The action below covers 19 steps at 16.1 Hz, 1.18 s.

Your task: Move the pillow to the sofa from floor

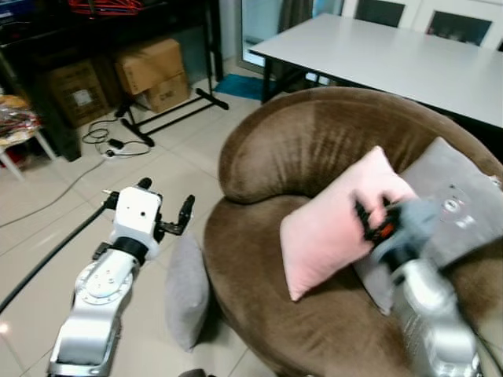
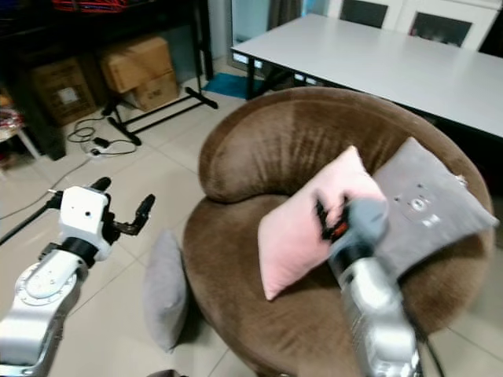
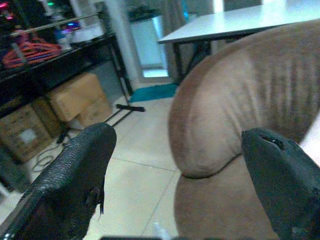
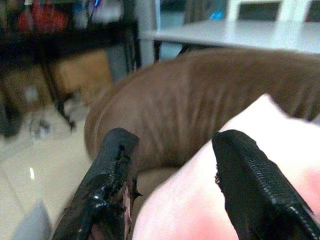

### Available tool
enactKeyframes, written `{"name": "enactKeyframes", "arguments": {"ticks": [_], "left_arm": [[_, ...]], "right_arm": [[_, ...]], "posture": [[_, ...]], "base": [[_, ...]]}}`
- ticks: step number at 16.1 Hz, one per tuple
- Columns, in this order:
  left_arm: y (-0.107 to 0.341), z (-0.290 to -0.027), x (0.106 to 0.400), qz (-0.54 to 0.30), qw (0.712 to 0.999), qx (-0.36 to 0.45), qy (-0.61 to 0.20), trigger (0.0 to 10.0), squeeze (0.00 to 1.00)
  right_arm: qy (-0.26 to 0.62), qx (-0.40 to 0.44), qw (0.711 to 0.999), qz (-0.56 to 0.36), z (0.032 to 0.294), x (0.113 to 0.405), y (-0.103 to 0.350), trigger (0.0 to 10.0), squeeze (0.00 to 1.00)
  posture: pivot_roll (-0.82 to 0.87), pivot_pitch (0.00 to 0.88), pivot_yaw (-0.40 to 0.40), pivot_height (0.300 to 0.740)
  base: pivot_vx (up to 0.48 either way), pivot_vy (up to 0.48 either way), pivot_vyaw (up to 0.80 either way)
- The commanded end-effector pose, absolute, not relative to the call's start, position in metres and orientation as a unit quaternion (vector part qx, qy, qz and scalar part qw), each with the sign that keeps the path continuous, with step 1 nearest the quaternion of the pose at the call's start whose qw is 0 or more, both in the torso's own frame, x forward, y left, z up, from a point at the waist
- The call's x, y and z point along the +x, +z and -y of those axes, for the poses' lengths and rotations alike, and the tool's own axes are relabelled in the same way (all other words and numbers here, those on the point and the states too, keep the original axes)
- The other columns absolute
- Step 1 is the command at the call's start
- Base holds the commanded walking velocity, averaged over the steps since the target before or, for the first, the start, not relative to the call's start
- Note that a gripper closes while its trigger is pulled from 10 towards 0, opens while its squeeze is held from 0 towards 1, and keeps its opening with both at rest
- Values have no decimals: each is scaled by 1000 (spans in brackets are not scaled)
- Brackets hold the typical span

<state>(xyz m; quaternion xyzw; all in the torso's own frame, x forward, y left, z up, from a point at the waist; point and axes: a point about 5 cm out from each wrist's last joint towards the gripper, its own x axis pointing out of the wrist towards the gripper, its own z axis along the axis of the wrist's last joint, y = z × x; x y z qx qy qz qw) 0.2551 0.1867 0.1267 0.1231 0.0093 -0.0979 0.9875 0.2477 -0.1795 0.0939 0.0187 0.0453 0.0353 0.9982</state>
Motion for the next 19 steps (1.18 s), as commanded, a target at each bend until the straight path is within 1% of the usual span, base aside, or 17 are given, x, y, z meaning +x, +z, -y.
{"name": "enactKeyframes", "arguments": {"ticks": [1, 3, 7, 10, 16, 17, 19], "left_arm": [[126, -192, 254, -12, 987, 133, -85, 10000, 67], [125, -195, 251, -15, 988, 135, -79, 10000, 67], [126, -196, 250, -15, 988, 139, -71, 10000, 59], [125, -196, 247, -16, 988, 137, -65, 10000, 63], [124, -196, 247, -16, 989, 133, -60, 10000, 67], [127, -196, 247, -9, 991, 126, -53, 10000, 71], [130, -196, 247, -1, 991, 121, -54, 10000, 86]], "right_arm": [[33, -4, 999, -41, 175, 247, 102, 10000, 0], [17, -1, 999, -45, 170, 245, 104, 10000, 0], [25, -16, 998, -59, 165, 243, 104, 10000, 0], [33, 12, 996, -76, 161, 242, 103, 10000, 0], [41, 20, 996, -82, 161, 244, 105, 10000, 0], [49, 17, 995, -84, 161, 244, 105, 10000, 0], [68, 21, 994, -86, 158, 244, 106, 10000, 0]], "posture": [[-80, 0, 4, 740], [-75, 0, 3, 740], [-65, 0, -13, 740], [-62, 0, -22, 740], [-65, 0, -27, 740], [-65, 0, -28, 740], [-60, 0, -30, 740]], "base": [[0, 416, 0], [0, 418, 0], [0, 414, 0], [0, 416, 0], [0, 421, 0], [0, 0, 0], [0, 0, 800]]}}
